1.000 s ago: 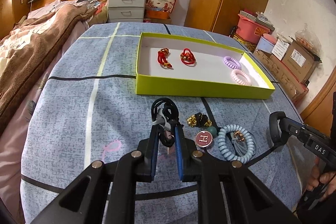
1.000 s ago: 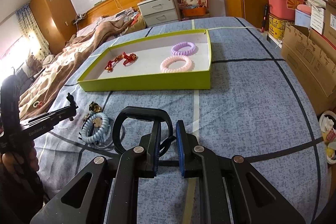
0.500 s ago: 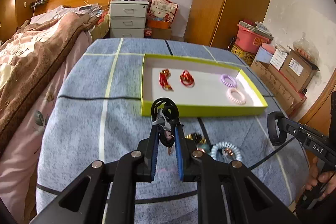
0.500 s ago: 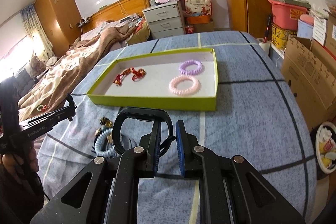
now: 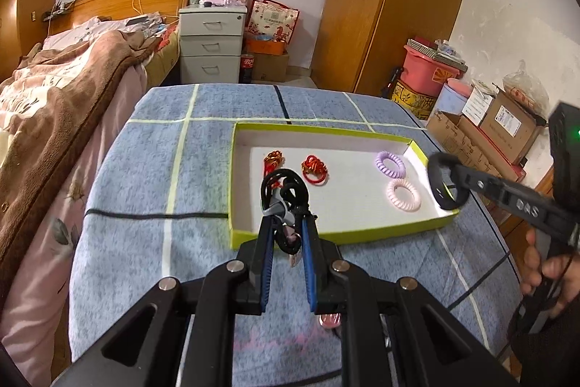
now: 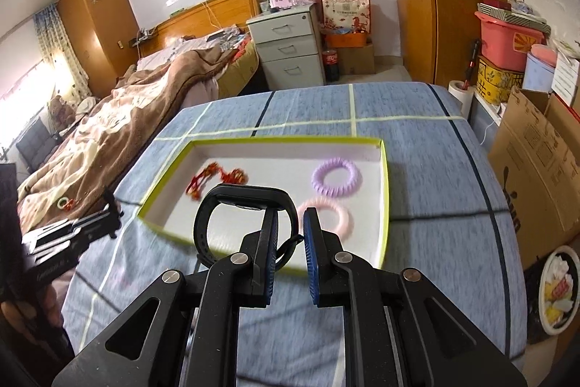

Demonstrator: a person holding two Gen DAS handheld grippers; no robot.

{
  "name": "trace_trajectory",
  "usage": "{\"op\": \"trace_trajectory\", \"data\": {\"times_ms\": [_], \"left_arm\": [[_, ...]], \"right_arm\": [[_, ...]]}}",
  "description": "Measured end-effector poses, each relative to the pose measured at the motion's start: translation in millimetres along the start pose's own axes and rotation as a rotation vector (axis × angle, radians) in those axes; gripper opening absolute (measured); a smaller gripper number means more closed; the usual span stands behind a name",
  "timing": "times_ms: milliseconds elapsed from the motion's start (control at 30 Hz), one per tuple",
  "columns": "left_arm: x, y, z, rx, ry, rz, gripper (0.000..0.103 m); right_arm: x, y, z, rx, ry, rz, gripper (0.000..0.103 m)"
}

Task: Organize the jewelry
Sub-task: 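Carry the keychain and black band into the box and open both tools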

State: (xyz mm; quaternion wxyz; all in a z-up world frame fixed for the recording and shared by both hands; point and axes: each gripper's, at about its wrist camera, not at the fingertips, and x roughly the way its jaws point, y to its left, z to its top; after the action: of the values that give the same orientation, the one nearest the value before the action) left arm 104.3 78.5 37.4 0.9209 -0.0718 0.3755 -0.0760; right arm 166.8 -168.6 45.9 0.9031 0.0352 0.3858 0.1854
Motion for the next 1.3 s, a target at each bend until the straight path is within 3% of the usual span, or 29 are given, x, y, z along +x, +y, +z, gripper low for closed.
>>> {"op": "trace_trajectory", "data": {"times_ms": [267, 533, 1300], "left_arm": [[28, -9, 13, 0.031, 0.029, 0.011, 0.016], [54, -8, 19, 0.032, 0.078, 0.013, 0.016], [87, -6, 15, 0.011, 0.171, 0.023, 0.016]], "right_arm": [[57, -1, 32, -0.046, 0.083, -0.022, 0.015], [99, -7, 38, -0.038, 0.157, -0.021, 0.015], [124, -13, 39, -0.039, 0.213, -0.004, 0.015]]}}
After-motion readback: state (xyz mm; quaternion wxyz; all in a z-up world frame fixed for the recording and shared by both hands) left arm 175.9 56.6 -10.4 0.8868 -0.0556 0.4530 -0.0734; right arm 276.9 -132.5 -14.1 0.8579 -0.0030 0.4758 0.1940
